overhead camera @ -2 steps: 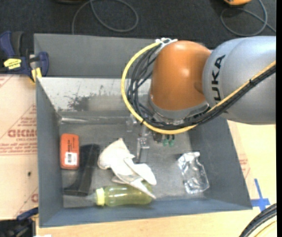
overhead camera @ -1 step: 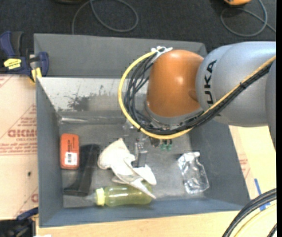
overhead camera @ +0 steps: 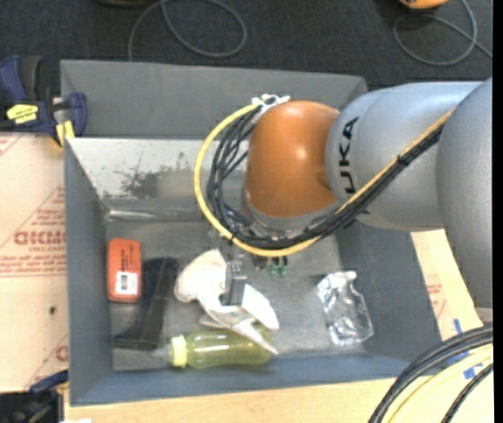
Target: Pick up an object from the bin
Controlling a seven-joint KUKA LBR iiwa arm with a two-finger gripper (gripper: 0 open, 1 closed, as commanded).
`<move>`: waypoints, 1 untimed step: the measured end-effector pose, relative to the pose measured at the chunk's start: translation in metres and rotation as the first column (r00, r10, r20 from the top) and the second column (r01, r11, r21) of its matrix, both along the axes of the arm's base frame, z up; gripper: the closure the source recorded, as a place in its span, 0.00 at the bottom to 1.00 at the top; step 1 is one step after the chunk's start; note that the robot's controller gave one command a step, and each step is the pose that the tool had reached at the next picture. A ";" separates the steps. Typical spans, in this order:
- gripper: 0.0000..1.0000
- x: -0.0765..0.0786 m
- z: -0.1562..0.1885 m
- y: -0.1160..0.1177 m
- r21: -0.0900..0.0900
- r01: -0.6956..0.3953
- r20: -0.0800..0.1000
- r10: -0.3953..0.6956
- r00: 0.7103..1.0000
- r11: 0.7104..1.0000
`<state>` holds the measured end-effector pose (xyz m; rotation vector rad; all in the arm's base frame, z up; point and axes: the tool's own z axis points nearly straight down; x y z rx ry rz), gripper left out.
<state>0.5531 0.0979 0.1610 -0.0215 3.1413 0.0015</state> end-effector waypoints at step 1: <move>0.00 0.005 -0.029 0.000 0.002 0.052 0.010 -0.052 0.999 0.999</move>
Offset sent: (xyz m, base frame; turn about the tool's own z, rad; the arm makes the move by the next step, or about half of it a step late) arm 0.0147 -0.0162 -0.0720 0.0521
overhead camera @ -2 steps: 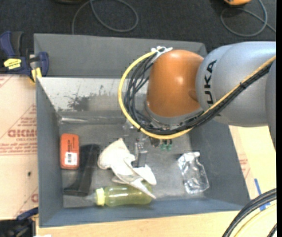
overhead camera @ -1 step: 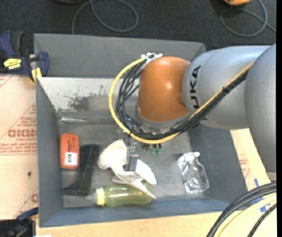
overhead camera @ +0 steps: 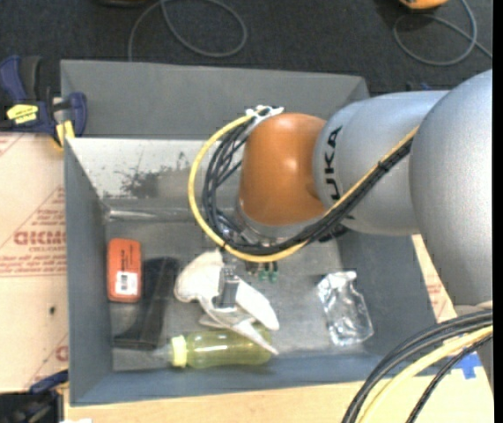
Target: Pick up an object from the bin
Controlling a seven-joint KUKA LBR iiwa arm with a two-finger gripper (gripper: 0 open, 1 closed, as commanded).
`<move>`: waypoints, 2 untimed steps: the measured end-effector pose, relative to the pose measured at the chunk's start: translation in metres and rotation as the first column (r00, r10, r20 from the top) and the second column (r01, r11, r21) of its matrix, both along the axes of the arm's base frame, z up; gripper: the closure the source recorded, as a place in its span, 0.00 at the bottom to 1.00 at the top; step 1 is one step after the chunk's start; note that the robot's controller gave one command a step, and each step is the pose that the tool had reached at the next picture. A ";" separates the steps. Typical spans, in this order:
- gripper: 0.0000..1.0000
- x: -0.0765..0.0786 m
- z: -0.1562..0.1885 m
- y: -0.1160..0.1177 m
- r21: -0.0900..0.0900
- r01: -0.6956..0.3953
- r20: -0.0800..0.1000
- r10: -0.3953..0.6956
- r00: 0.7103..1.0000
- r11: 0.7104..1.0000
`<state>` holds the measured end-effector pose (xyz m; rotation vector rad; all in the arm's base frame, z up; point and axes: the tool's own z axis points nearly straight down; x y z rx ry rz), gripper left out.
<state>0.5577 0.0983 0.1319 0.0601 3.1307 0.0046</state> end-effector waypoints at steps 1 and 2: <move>0.00 0.004 -0.022 -0.008 -0.002 -0.091 -0.007 0.091 0.996 0.996; 1.00 -0.016 -0.056 -0.017 0.004 0.026 0.014 -0.026 1.000 1.000</move>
Offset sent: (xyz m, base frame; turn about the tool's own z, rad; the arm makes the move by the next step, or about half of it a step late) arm -0.0202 -0.0168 -0.0592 0.0239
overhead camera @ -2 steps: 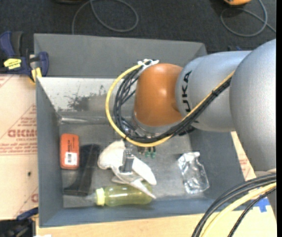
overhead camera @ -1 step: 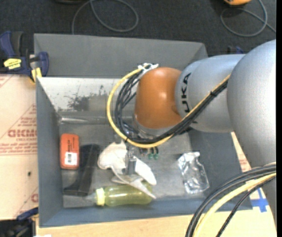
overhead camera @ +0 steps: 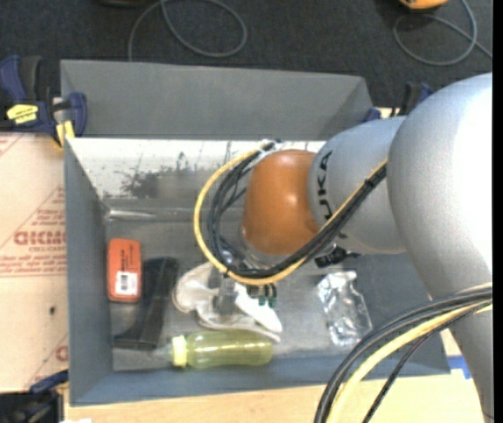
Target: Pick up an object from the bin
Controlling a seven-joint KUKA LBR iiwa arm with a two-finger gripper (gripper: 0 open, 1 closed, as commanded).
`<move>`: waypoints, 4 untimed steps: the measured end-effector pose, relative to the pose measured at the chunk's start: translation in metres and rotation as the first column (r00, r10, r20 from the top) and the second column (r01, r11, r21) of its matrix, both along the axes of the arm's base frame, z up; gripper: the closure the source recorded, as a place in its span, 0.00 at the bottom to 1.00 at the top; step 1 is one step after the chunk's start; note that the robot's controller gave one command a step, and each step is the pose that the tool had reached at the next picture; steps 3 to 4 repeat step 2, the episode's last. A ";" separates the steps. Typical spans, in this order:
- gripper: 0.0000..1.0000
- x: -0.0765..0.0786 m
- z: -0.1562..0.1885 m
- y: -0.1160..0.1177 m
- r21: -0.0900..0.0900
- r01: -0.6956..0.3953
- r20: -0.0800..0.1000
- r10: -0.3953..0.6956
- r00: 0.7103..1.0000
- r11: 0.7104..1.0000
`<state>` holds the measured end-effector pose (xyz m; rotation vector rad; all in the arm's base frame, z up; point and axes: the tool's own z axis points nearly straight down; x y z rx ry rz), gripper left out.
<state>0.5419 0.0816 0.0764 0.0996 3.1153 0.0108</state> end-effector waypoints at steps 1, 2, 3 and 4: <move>1.00 0.000 0.000 0.000 0.000 0.001 0.000 -0.001 1.000 1.000; 1.00 0.003 0.183 0.014 0.000 -0.039 0.010 0.039 0.999 0.999; 1.00 0.003 0.183 0.014 0.000 -0.039 0.010 0.039 0.999 0.999; 1.00 0.003 0.183 0.014 0.000 -0.039 0.010 0.039 0.999 0.999</move>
Offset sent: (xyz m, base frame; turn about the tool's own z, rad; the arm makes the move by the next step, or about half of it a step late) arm 0.0012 0.0151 0.1776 -0.0444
